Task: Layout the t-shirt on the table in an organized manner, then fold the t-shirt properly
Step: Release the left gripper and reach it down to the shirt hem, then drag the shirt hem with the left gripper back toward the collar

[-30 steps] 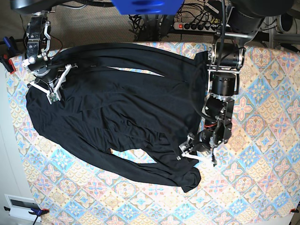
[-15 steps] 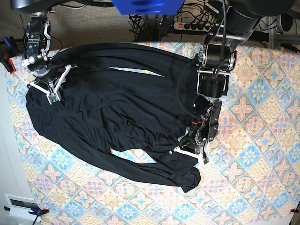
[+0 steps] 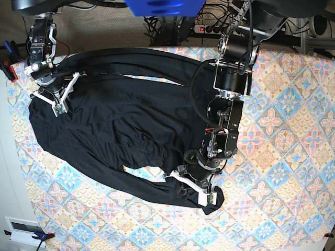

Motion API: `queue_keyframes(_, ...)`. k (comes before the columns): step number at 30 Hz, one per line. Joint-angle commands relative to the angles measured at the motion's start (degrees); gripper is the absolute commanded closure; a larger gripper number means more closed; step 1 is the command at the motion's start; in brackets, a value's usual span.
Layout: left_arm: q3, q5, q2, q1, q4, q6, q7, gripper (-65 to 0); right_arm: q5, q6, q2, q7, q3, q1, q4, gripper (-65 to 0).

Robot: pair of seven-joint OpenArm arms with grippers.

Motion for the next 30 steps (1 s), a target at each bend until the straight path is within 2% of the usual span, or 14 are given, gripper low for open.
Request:
queue_keyframes(1, -0.05, -0.38, 0.61, -2.37, 2.82, -1.17, -1.59, 0.0, 0.11, -0.26, 0.84, 0.82, 0.54, 0.35, 1.11, -10.6)
queue_keyframes(6, -0.31, 0.32, 1.67, -5.36, 6.68, -1.26, -3.97, 0.0, 0.11, -0.26, 0.84, 0.82, 0.27, 0.08, 1.19, -10.6)
queue_keyframes(11, -0.14, 0.32, 1.32, -11.51, -7.12, -0.91, -6.52, -1.4, 0.11, -0.26, 0.84, 0.82, 0.1, 0.0, 1.28, -10.6)
queue_keyframes(14, -0.14, 1.55, 0.53, -14.68, -15.82, -0.73, -9.42, -6.1, 0.11, -0.26, 0.84, 0.82, 0.1, 0.0, 1.28, -10.6)
queue_keyframes(15, -0.05, 2.78, 0.26, -15.38, -18.46, -0.03, -10.21, -8.3, 0.11, -0.26, 0.84, 0.82, 0.1, 0.0, 1.28, -10.6)
queue_keyframes(18, 0.04, 7.97, 0.44, -17.75, -26.72, 7.71, -13.55, -15.4, 0.11, -0.26, 0.84, 0.82, 0.1, -0.09, 1.28, -10.6)
queue_keyframes(20, 0.04, 9.38, 0.44, -18.98, -31.21, 11.05, -16.45, -18.0, 0.11, -0.26, 0.84, 0.82, 0.01, -0.09, 1.28, -10.6)
queue_keyframes(23, 0.04, 9.38, -0.09, -19.25, -31.82, 11.93, -18.12, -18.2, 0.11, -0.26, 0.84, 0.82, 0.01, 0.0, 1.28, -10.6)
queue_keyframes(26, 0.04, 9.29, -1.41, -18.02, -28.74, 10.87, -11.62, -18.6, 0.11, -0.26, 0.84, 0.82, 0.01, 0.17, 1.28, -10.6)
queue_keyframes(29, 0.04, 7.97, -2.11, -12.3, -18.28, 7.18, -1.16, -19.4, 0.11, -0.26, 0.84, 0.82, 0.01, 0.17, 1.19, -10.6)
queue_keyframes(30, 0.04, 7.09, -3.43, -9.4, -13.89, 5.86, 1.92, -19.8, 0.11, -0.26, 0.84, 0.82, 0.01, 0.26, 1.19, -10.6)
